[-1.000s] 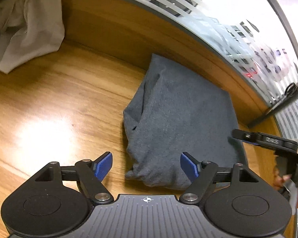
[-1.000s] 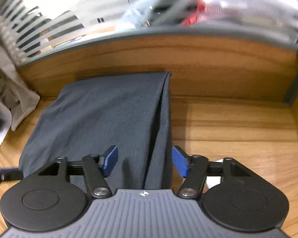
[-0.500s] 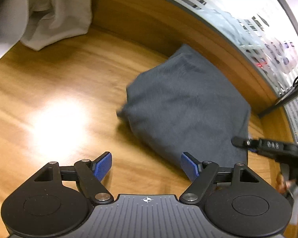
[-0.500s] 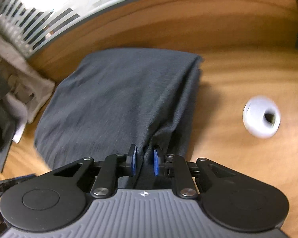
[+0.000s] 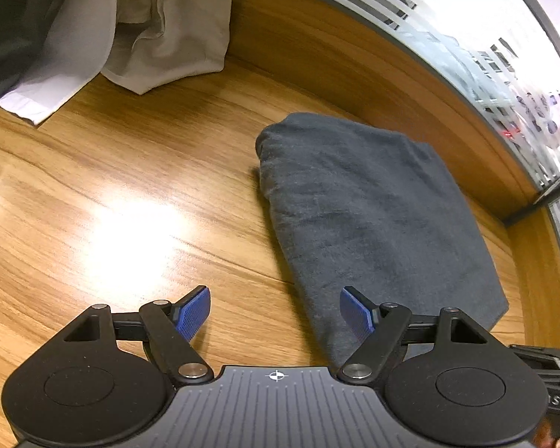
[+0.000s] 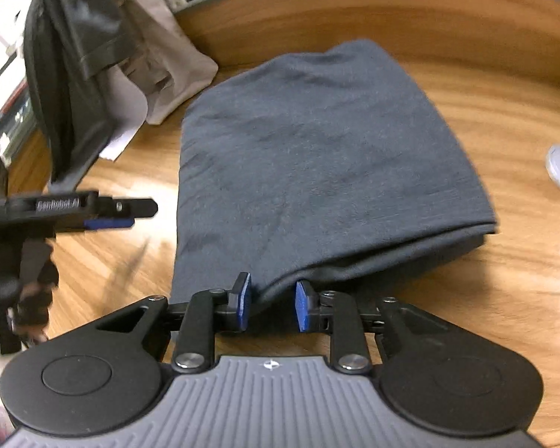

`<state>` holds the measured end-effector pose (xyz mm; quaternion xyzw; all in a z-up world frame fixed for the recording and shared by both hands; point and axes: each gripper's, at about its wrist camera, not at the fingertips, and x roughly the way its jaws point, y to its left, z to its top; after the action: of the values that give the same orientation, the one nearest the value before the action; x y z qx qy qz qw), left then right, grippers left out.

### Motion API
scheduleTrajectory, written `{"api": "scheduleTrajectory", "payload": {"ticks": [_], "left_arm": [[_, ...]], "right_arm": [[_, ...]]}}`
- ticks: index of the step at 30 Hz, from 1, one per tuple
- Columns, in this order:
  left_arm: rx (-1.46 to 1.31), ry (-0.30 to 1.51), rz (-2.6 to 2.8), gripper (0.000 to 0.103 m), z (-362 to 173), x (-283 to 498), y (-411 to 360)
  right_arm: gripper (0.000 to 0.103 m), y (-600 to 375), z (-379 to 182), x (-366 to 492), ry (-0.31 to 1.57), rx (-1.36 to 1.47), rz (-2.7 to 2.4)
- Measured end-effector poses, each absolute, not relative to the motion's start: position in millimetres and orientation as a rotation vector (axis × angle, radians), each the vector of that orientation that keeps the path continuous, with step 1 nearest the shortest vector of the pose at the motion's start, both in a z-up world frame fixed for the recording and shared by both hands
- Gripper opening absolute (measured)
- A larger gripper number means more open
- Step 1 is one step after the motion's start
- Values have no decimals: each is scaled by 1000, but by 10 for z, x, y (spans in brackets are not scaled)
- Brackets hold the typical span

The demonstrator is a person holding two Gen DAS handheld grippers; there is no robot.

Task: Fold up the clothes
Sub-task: 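Move both open grippers to the sides of the folded trouser bundle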

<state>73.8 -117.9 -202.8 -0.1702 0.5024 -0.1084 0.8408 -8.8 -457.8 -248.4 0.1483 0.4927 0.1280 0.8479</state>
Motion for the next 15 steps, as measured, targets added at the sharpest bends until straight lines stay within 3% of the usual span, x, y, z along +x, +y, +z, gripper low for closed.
{"api": "scheduleTrajectory", "payload": {"ticks": [15], "left_arm": [[-239, 1135, -415, 79, -2143, 586, -1841]], "right_arm": [[33, -5452, -2105, -106, 931, 255, 181]]}}
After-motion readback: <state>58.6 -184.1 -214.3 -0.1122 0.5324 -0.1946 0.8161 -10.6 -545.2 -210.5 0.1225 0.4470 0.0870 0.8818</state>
